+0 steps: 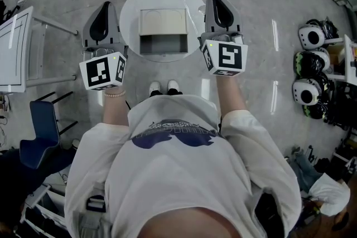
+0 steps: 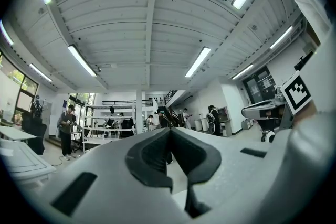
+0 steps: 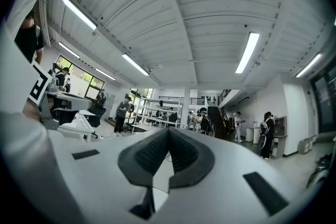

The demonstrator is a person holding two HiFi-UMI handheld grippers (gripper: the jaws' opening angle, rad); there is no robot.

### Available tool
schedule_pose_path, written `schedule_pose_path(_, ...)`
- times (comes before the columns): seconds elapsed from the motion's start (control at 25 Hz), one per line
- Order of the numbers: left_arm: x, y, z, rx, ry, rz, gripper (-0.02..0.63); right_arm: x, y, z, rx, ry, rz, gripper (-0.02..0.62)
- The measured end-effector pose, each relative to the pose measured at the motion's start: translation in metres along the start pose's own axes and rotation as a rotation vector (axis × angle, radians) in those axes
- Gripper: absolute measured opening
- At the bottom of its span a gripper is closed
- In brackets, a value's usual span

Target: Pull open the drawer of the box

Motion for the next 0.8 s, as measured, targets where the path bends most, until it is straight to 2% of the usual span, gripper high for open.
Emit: schedule_pose_path(0.8, 0.007, -0.001, -0.011, -0.001, -0.016, 0.006, 0.006, 0.0, -0.005, -0.006, 0.023, -0.01, 0.004, -0.005)
Point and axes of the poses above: the fingertips, and each gripper's own axes: x backward along the fingers, z to its right, y out of its underside, the point moved 10 cm from there along x, backward along the fingers, and after that the axes turned 1 degree about -y, right-handed, at the moved point
